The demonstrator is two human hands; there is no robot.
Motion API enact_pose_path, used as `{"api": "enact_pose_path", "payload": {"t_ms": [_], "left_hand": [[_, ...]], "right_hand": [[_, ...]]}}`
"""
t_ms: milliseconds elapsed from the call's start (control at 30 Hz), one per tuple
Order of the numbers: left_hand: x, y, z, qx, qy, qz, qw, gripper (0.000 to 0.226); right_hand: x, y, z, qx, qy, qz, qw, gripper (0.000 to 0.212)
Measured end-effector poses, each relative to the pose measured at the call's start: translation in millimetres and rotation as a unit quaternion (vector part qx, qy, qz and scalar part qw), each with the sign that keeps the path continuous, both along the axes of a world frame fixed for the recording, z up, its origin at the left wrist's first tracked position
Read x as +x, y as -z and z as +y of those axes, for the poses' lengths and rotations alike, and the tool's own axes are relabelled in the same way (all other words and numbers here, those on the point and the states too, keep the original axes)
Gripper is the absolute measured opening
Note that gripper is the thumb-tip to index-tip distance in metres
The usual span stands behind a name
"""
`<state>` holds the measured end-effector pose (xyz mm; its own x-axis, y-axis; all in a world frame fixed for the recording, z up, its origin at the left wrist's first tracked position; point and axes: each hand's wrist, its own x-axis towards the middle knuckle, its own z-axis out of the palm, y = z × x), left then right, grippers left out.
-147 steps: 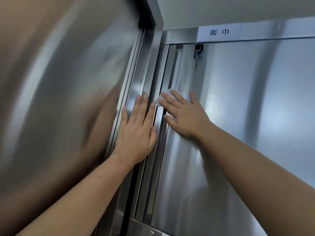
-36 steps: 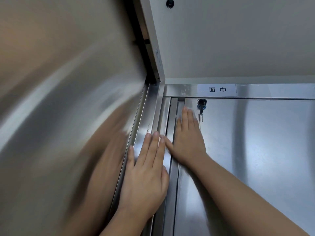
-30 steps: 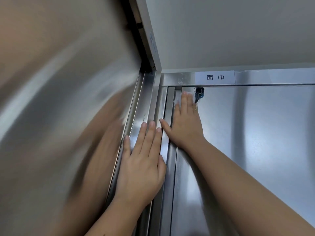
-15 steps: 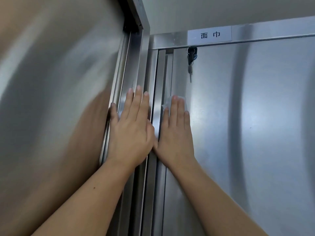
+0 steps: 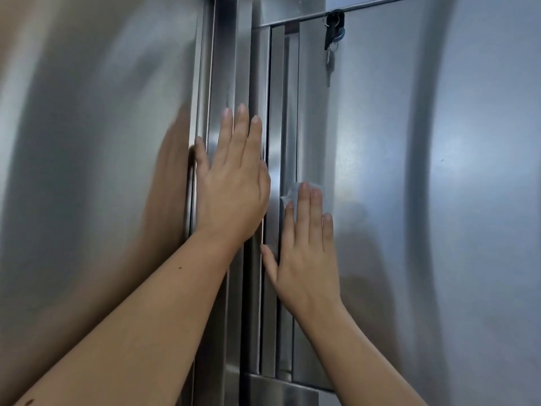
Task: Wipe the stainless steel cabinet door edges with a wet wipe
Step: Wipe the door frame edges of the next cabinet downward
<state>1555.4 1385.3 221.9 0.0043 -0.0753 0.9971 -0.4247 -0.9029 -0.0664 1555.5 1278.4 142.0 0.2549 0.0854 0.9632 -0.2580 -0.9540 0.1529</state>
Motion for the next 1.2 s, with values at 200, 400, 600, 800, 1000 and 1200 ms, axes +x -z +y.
{"api": "enact_pose_path", "payload": {"t_ms": [200, 400, 600, 800, 1000, 1200], "left_hand": [[0, 7, 1, 0.014, -0.017, -0.001, 1.000, 0.055], [0, 10, 2, 0.024, -0.021, 0.018, 0.999, 0.055], [-1, 10, 2, 0.020, -0.014, 0.010, 1.000, 0.055], [-2, 14, 3, 0.026, -0.024, 0.022, 0.999, 0.056], [-4, 26, 5, 0.033, -0.022, 0.036, 0.999, 0.056], [-3, 25, 4, 0.031, -0.024, 0.029, 0.999, 0.057]], "right_hand": [[0, 46, -3, -0.013, -0.001, 0.030, 0.999, 0.069], [-6, 37, 4, 0.027, -0.035, 0.047, 0.998, 0.070], [1, -4, 3, 0.016, -0.014, 0.048, 0.999, 0.073], [-4, 89, 6, 0.025, -0.026, 0.046, 0.998, 0.067], [-9, 102, 7, 0.033, -0.002, 0.075, 0.997, 0.067], [-2, 62, 6, 0.050, 0.009, 0.065, 0.997, 0.067]]}}
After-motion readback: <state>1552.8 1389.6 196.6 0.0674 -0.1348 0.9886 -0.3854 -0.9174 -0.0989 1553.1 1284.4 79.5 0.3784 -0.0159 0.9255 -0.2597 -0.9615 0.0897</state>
